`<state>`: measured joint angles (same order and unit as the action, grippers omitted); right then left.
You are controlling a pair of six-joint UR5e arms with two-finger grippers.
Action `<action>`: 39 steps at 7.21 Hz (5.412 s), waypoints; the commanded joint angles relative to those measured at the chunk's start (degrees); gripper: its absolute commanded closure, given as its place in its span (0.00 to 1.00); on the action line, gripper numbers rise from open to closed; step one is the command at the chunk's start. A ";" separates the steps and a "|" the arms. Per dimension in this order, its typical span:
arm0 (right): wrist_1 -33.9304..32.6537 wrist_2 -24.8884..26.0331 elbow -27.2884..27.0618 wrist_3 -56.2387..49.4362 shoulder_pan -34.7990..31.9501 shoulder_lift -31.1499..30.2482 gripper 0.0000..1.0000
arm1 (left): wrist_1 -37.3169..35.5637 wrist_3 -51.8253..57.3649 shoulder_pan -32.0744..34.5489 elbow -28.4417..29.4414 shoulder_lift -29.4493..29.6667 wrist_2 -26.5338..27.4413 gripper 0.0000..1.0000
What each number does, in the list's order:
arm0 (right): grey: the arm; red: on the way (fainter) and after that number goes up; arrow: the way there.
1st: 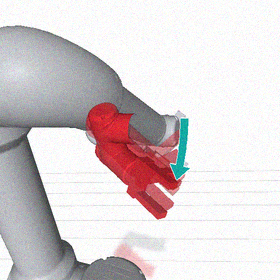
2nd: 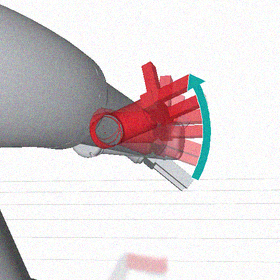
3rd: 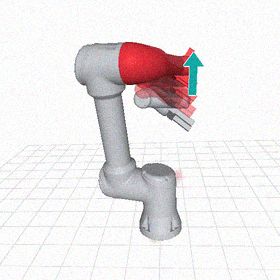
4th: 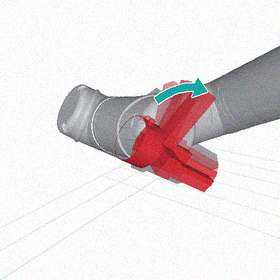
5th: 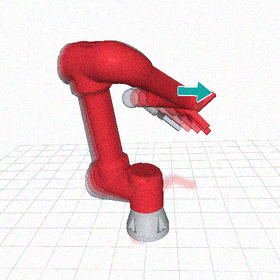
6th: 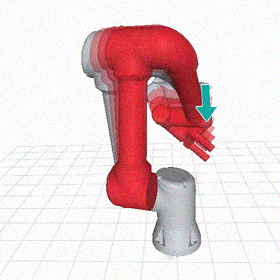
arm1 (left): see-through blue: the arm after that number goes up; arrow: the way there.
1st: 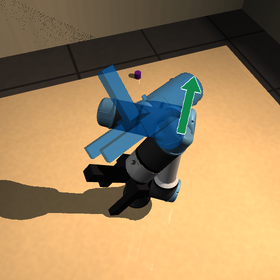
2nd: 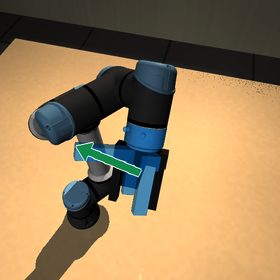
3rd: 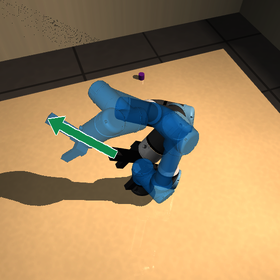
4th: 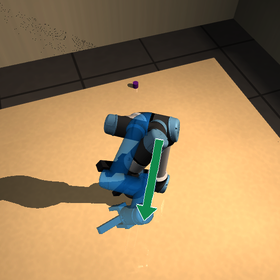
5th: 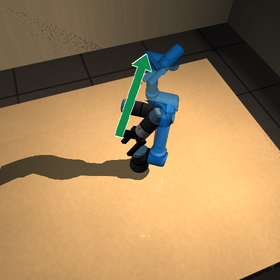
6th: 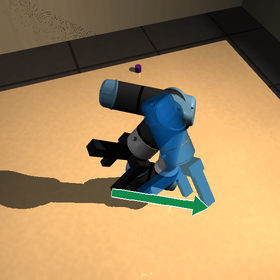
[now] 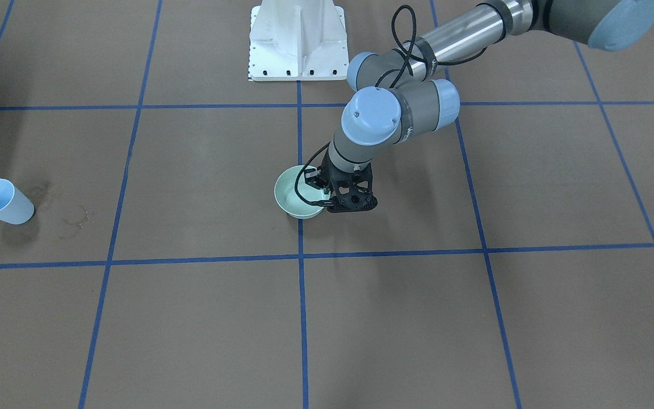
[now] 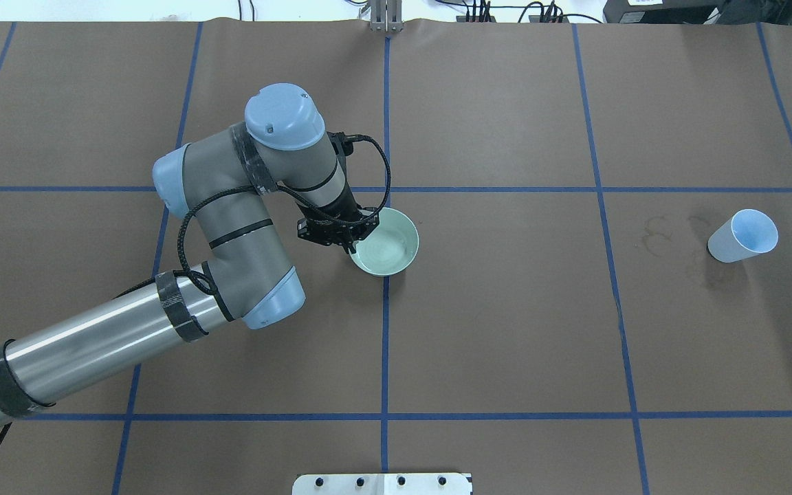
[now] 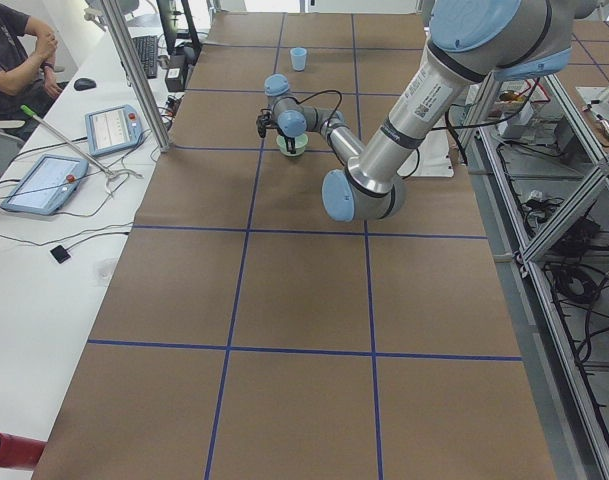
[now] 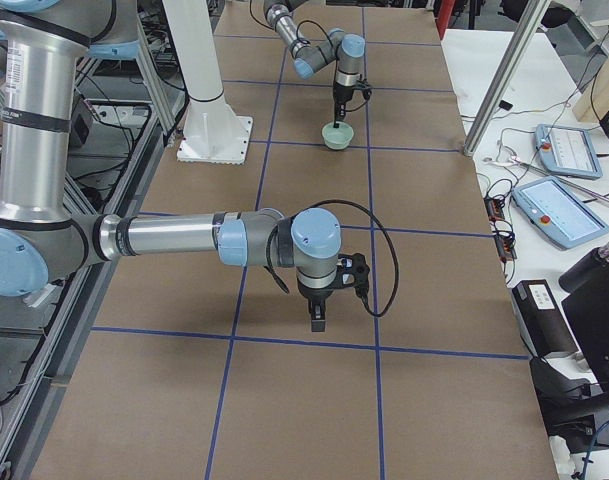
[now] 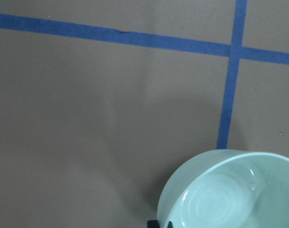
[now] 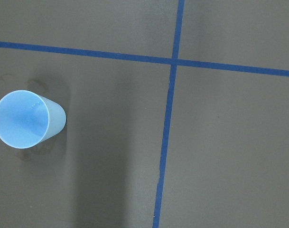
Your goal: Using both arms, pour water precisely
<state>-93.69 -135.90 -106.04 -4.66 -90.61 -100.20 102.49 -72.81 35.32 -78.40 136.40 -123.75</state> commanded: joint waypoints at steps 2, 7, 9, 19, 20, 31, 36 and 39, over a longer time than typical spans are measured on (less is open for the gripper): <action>0.00 0.02 0.04 0.00 0.09 0.00 0.00 | -0.01 -0.32 -0.08 0.44 0.36 0.00 1.00; 0.00 0.02 0.04 -0.09 0.00 0.00 0.00 | 0.08 -0.40 -0.17 1.85 1.24 0.00 0.33; 0.09 -0.94 -0.48 -0.09 0.00 0.00 0.00 | 0.34 -0.58 -0.43 1.59 1.33 0.00 0.12; 71.36 6.32 14.36 19.13 21.51 -7.40 0.00 | -1.77 -2.07 3.44 -7.64 -3.16 -2.55 0.12; 71.37 6.61 14.37 20.12 23.79 -7.21 0.01 | -1.77 -2.07 3.52 -7.73 -3.16 -2.55 0.12; 71.90 12.94 19.29 29.00 32.96 1.32 0.01 | -1.77 -2.07 4.05 -7.99 -3.95 -2.64 0.13; 75.30 17.85 21.21 29.09 33.83 1.49 0.01 | -1.85 -2.25 4.05 -8.34 -3.95 -2.64 0.12; 81.63 20.40 22.36 32.08 35.76 1.15 0.01 | -1.85 -2.34 4.05 -8.35 -3.95 -2.64 0.12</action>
<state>-14.63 -116.50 -84.24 26.70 -55.70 -98.78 100.64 -75.10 39.37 -86.74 132.45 -126.39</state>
